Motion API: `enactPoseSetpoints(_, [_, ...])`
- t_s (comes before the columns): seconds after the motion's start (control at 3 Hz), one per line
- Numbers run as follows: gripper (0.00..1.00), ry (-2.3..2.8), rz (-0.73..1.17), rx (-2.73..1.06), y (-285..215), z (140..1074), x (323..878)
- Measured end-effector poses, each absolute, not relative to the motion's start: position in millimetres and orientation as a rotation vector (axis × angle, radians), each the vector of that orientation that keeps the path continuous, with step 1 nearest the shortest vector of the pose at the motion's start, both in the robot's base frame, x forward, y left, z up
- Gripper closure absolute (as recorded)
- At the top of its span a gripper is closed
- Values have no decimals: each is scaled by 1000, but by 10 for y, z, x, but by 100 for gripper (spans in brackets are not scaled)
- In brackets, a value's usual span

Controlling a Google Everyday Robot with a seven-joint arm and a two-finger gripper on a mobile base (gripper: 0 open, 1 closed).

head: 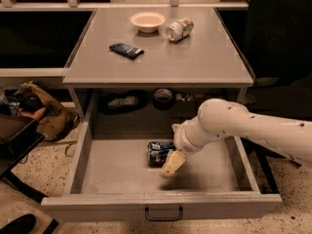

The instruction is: Pick pepsi can from top drawer and place on counter

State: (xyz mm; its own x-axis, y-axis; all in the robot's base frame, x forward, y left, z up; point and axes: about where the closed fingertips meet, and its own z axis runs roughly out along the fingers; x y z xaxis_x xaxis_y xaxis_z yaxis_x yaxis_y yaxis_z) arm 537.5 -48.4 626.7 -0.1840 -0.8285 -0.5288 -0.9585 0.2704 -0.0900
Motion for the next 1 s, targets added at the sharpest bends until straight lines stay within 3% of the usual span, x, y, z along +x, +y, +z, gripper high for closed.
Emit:
enactPoseSetpoints(0.67, [0,2058,404,-1616,-372,6163,5324])
enactPoseSetpoints(1.0, [19,2058,404,-1616,-372,6163,5324])
